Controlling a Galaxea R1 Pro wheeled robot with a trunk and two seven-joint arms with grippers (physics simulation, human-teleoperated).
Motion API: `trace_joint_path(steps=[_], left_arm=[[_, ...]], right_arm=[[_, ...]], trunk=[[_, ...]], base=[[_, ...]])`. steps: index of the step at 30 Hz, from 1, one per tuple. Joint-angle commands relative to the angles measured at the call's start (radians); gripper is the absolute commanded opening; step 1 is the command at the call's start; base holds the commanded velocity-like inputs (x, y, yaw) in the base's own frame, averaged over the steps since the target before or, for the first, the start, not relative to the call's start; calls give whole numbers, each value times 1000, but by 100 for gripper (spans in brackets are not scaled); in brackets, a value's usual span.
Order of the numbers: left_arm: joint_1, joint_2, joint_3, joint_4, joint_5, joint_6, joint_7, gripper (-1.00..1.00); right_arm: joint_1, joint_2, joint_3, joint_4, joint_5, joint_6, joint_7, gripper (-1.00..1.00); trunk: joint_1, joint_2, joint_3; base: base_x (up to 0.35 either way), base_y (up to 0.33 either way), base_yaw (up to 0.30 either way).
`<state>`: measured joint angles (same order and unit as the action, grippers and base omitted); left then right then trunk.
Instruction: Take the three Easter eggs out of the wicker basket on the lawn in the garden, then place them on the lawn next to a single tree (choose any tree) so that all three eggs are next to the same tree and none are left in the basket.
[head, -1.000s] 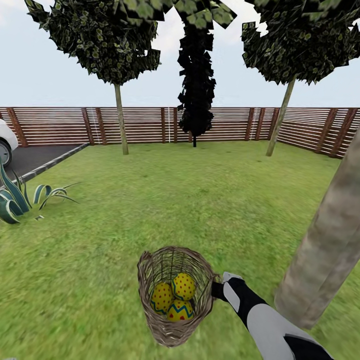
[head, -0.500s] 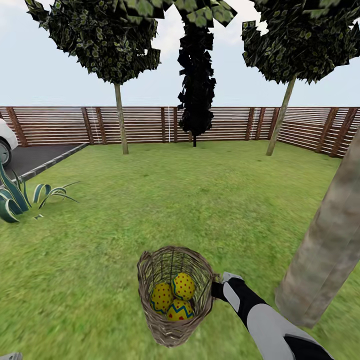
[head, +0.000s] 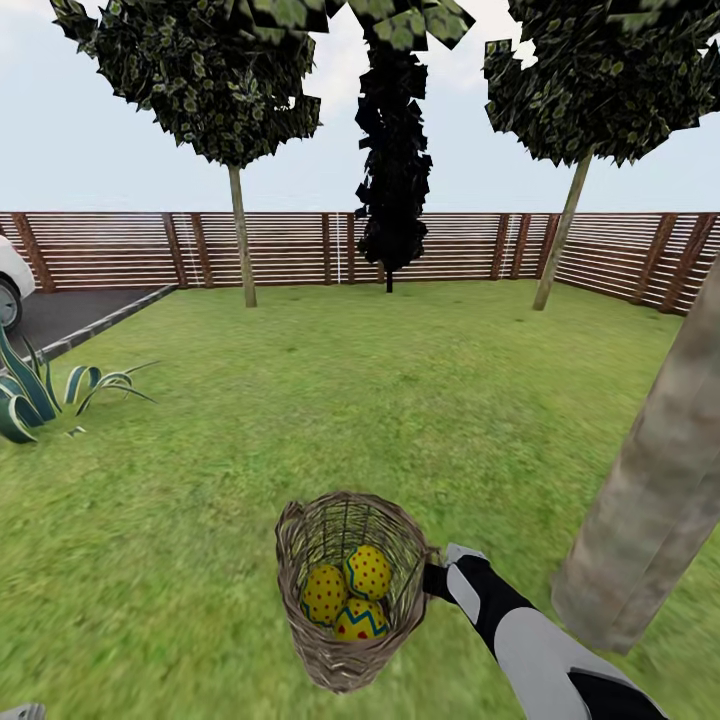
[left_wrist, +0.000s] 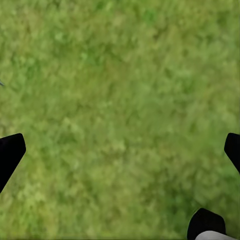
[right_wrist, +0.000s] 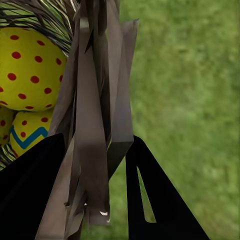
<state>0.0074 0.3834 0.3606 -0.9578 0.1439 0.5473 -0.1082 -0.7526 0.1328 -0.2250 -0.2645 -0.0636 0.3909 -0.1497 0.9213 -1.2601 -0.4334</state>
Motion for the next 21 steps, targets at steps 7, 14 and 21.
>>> trace_joint_path(steps=[7,14,21], left_arm=[[1,0,1,-15,8,6,0,100],[0,-1,1,-17,8,6,0,100],[21,-64,12,-175,8,9,-1,100]], right_arm=[[-1,1,-2,-2,-13,1,-5,-100],[-1,1,-4,-1,-13,-2,-5,-100],[-1,2,-4,-1,-13,-3,-7,-100]], trunk=[[27,-50,-23],[54,-99,-45],[81,-148,-67]], base=[[0,0,0],[0,0,0],[0,0,0]])
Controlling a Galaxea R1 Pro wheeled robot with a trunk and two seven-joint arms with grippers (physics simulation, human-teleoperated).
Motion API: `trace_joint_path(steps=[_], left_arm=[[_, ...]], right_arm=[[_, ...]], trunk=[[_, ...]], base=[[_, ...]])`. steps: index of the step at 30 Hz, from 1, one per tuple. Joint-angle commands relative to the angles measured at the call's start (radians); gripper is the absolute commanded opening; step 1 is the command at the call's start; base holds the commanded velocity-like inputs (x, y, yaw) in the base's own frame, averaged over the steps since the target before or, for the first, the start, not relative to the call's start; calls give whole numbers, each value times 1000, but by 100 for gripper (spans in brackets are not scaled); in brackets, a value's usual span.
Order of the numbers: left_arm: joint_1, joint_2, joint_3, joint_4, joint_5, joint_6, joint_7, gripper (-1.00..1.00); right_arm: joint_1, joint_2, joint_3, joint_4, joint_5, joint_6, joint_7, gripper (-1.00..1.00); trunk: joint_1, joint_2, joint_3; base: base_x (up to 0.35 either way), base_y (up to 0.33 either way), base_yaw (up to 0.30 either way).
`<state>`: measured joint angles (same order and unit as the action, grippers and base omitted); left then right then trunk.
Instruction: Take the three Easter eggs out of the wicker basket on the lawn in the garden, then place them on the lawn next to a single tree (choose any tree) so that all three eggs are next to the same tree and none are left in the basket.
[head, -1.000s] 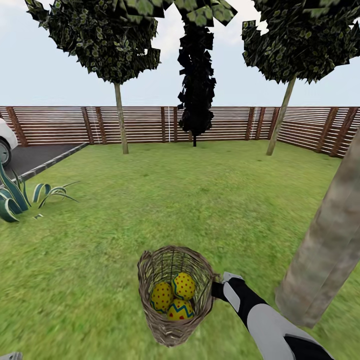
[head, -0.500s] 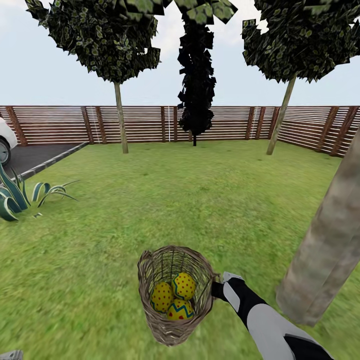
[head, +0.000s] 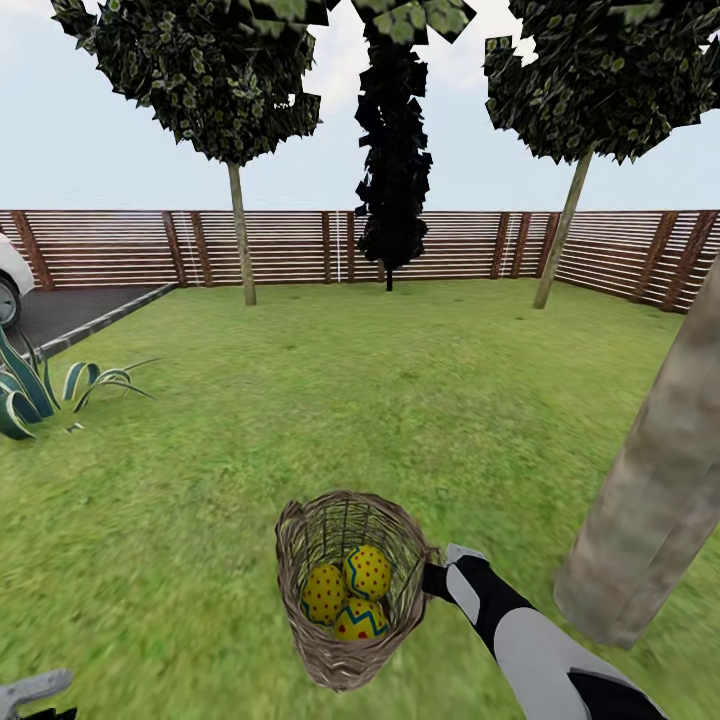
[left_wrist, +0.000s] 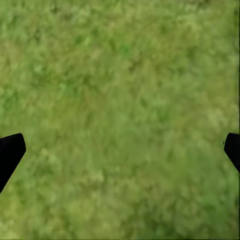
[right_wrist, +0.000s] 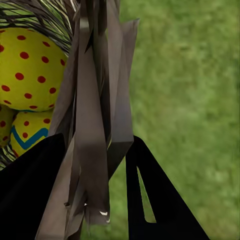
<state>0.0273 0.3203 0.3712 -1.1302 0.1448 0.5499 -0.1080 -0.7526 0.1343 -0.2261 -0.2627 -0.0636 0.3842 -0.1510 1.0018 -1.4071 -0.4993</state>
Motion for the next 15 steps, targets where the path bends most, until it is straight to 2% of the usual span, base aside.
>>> trace_joint_path(steps=[1,3,6,7,10,15], left_arm=[[37,-12,28,-60,8,6,-1,100],[125,-54,65,-186,8,7,-1,100],[186,-110,119,-290,8,6,-3,100],[194,-119,138,-304,8,7,-13,100],[201,-128,165,-318,7,6,-43,100],[201,-129,167,-318,7,5,-45,100]], right_arm=[[-1,1,-2,-3,-13,4,-5,-100],[-1,1,-1,-3,-13,4,-5,-100],[-1,1,-1,-3,-13,4,-5,-100],[-1,1,-1,-3,-13,4,-5,-100],[-1,1,-1,-3,-13,3,-5,-100],[-1,2,-1,-2,-13,2,-4,-100]], trunk=[[4,-8,-4],[12,-22,-10],[23,-43,-20],[27,-50,-23],[38,-71,-32],[58,-106,-48]], base=[[0,0,0],[0,0,0],[0,0,0],[0,0,0],[0,0,0],[0,0,0]])
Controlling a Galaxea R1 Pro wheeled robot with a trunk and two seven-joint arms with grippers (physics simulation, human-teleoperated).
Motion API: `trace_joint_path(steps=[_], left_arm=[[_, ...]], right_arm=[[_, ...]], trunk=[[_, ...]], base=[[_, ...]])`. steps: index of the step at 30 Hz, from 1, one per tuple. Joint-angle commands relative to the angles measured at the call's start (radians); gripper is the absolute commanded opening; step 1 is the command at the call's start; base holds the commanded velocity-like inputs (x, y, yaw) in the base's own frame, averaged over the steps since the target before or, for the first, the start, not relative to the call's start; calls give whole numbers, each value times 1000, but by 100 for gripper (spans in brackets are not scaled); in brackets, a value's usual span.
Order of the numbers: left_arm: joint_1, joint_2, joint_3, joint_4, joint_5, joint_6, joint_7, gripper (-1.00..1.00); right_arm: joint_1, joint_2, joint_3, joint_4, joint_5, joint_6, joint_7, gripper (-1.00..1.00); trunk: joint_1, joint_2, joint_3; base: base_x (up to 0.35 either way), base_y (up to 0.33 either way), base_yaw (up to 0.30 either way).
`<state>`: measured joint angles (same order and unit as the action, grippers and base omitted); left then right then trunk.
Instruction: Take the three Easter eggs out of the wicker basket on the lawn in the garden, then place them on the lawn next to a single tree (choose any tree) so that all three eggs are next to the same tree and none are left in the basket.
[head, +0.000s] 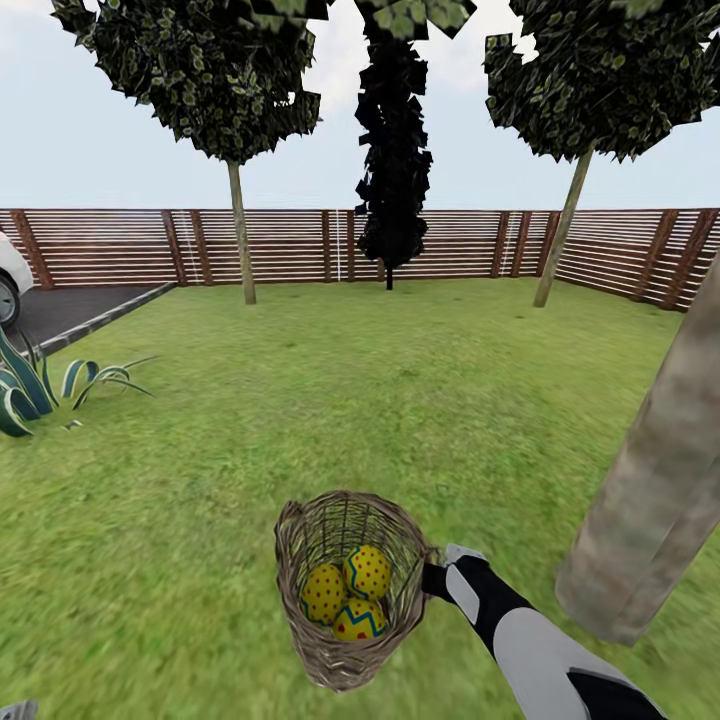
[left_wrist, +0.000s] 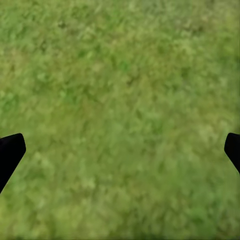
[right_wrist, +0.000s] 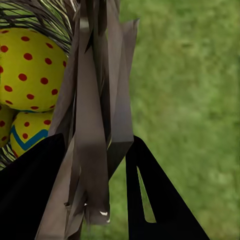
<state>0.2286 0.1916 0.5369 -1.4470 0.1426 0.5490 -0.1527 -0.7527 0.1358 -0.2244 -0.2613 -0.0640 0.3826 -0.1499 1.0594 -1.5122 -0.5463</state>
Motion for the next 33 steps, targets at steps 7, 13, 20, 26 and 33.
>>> trace_joint_path(steps=[7,13,20,26,33], left_arm=[[0,0,0,0,8,5,0,100],[0,0,0,0,8,5,1,100],[0,0,0,2,8,-3,1,100],[0,0,0,2,8,-3,1,100],[0,-1,0,2,8,-3,1,100]], right_arm=[[0,1,-3,-3,-13,4,-5,-100],[0,1,-3,-3,-13,4,-5,-100],[0,1,-3,-3,-13,4,-5,-100],[0,2,-3,-3,-13,4,-5,-100],[0,2,-3,-2,-13,4,-5,-100]], trunk=[[27,-50,-23],[50,-92,-42],[77,-141,-64],[100,-183,-82],[127,-232,-104]], base=[[0,0,0],[0,0,0],[0,0,0],[0,0,0],[0,0,0]])
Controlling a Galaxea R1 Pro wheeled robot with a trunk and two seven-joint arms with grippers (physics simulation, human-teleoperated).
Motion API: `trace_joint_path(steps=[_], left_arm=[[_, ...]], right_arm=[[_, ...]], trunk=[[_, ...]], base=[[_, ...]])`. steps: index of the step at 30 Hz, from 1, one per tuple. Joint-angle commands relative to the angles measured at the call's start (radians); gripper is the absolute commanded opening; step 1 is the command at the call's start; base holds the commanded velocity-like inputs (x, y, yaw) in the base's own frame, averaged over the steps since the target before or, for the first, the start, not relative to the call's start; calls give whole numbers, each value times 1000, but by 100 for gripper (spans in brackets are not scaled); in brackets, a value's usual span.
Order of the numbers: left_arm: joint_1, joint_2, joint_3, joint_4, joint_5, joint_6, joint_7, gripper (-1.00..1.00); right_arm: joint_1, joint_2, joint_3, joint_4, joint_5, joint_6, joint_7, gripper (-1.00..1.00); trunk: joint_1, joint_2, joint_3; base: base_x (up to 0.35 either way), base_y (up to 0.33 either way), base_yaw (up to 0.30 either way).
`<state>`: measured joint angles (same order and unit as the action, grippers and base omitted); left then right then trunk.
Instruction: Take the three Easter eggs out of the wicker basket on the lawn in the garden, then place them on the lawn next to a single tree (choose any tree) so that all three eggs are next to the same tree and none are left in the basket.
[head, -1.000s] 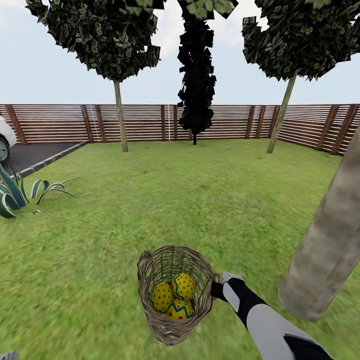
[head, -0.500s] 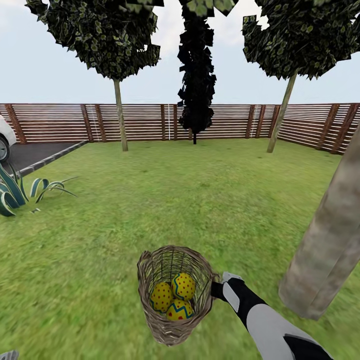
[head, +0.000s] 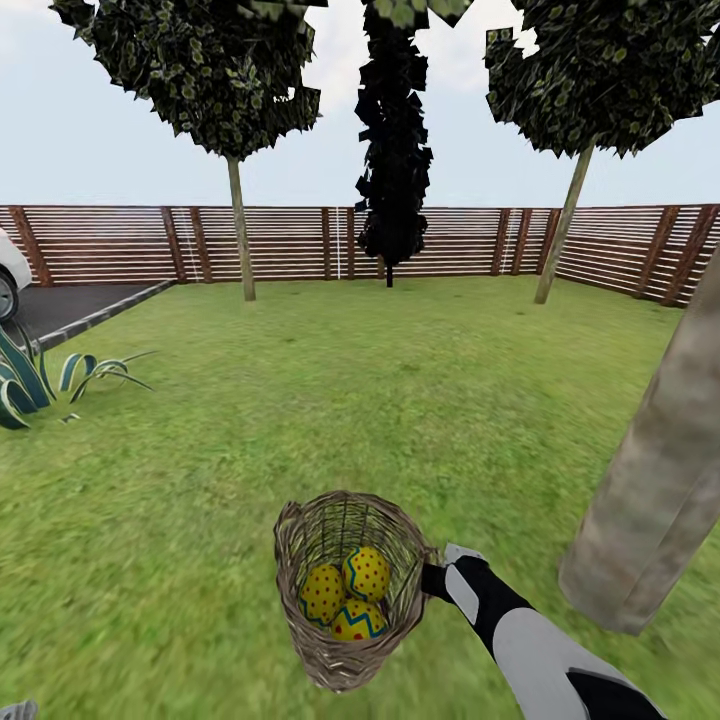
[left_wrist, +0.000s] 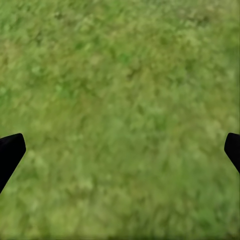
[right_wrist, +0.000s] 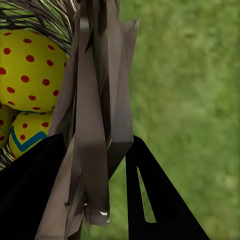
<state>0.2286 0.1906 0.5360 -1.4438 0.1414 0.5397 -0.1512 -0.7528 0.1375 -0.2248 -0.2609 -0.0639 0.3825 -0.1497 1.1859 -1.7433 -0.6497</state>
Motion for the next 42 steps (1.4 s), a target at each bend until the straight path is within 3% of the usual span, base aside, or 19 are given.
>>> trace_joint_path(steps=[1,6,13,34,42], left_arm=[[0,0,1,-1,9,6,-1,100],[0,1,1,-1,9,6,-2,100],[0,1,2,-1,9,7,-3,100],[0,1,12,0,11,12,-4,100],[0,1,12,-1,11,11,-4,100]], right_arm=[[0,1,-2,-3,-13,4,-5,-100],[0,4,-2,1,-13,4,-5,-100],[0,5,-2,3,-13,4,-5,-100],[0,7,-1,3,-13,4,-5,-100],[0,7,-1,3,-13,4,-5,-100]], trunk=[[4,-8,-4],[23,-43,-20],[23,-43,-20],[23,-43,-20],[54,-99,-45]], base=[[0,0,0],[0,0,0],[30,12,0],[237,190,0],[69,41,0]])
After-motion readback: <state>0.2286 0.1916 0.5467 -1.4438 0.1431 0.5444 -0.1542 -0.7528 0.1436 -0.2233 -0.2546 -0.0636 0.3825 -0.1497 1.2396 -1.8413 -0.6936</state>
